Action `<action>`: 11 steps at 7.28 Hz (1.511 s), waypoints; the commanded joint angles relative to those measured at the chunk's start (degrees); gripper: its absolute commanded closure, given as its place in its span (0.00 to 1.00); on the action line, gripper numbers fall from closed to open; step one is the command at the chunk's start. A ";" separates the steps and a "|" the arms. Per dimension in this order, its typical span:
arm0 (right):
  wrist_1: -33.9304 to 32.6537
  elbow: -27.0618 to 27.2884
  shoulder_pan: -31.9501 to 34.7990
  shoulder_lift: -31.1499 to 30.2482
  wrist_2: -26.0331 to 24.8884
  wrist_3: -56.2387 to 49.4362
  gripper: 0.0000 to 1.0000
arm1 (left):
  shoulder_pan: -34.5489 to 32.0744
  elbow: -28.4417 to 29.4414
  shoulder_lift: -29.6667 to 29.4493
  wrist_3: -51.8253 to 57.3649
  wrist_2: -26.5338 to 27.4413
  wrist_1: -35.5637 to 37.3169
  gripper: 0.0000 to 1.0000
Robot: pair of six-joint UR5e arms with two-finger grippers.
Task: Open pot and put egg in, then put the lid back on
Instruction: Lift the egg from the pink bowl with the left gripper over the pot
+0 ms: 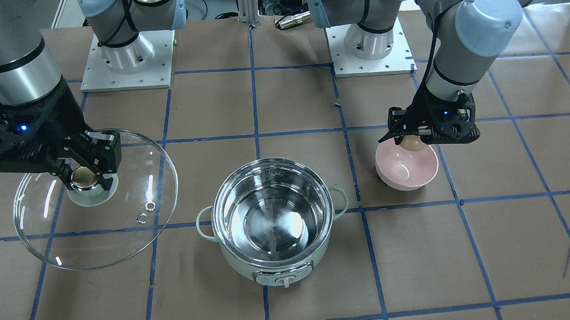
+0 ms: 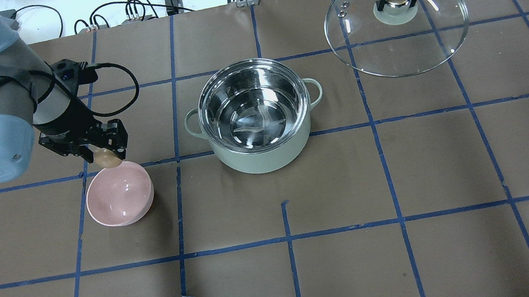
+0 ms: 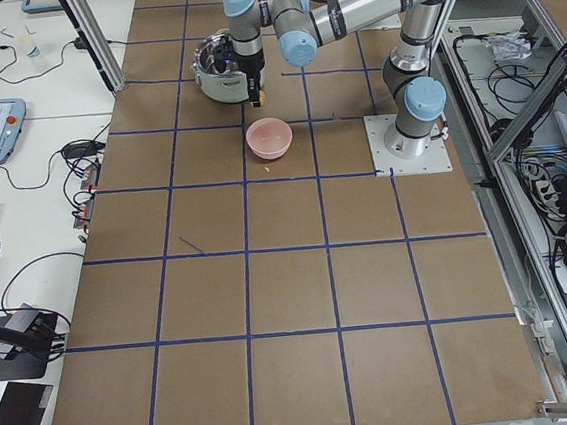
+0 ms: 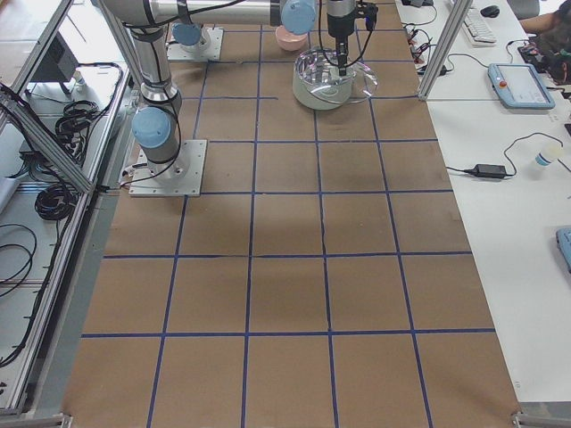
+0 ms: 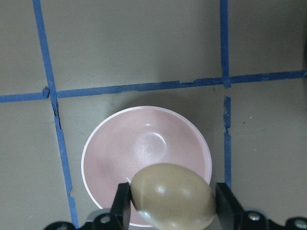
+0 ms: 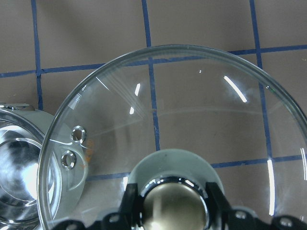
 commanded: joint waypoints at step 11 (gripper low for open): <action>1.57 0.00 -2.71 -0.49 0.28 -6.07 0.54 | -24.01 18.02 -26.99 -28.12 -3.11 13.82 0.82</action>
